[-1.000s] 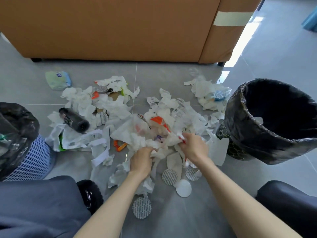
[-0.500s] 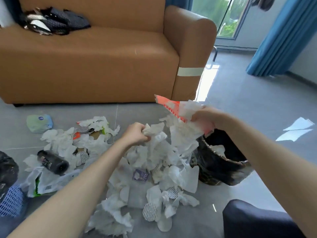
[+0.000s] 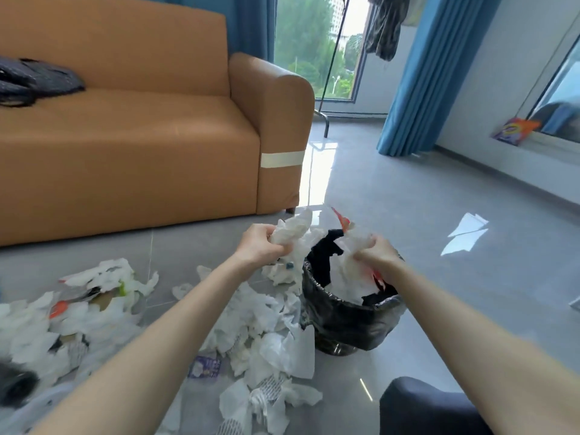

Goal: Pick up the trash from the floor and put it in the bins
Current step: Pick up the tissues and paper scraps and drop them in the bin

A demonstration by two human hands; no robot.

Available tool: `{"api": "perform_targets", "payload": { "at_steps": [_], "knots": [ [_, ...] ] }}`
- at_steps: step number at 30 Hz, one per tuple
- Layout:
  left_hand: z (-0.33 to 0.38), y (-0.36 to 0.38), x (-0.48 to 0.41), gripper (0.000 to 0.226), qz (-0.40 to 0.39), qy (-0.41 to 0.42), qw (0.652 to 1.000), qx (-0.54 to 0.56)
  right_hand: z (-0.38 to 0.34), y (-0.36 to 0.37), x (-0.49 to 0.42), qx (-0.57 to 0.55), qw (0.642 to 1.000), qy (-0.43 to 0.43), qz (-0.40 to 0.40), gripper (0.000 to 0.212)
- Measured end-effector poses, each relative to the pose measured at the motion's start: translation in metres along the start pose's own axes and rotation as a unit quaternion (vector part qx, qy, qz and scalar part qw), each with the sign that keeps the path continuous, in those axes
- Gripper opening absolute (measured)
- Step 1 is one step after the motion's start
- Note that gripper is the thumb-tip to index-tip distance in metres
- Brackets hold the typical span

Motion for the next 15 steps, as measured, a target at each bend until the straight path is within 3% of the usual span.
{"api": "perform_targets", "payload": {
  "at_steps": [3,7,11,15],
  "knots": [
    [-0.001,0.014,-0.010,0.019,0.017,0.000,1.000,0.011,0.027,0.016,0.001,0.069,0.998,-0.007,-0.004,0.071],
    [0.014,0.036,-0.032,0.014,0.048,0.020,0.998,0.045,0.049,0.018,0.003,0.140,0.986,0.004,0.094,0.046],
    [0.033,0.075,-0.050,0.025,0.009,0.055,0.998,0.037,0.068,0.004,0.001,0.015,0.980,0.080,0.183,0.040],
    [0.011,0.111,-0.054,0.047,-0.107,0.052,0.989,-0.087,0.079,-0.001,0.000,-0.057,0.971,0.102,0.208,0.038]
  ]
}}
Point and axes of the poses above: each hand's wrist, its own x-axis away from the middle knuckle, its own y-axis out of the palm, z = x × y, the point moved 2 cm from there along -x, towards the middle knuckle, and after that the axes turned 4 degrees about -x, right-handed, at the moved point
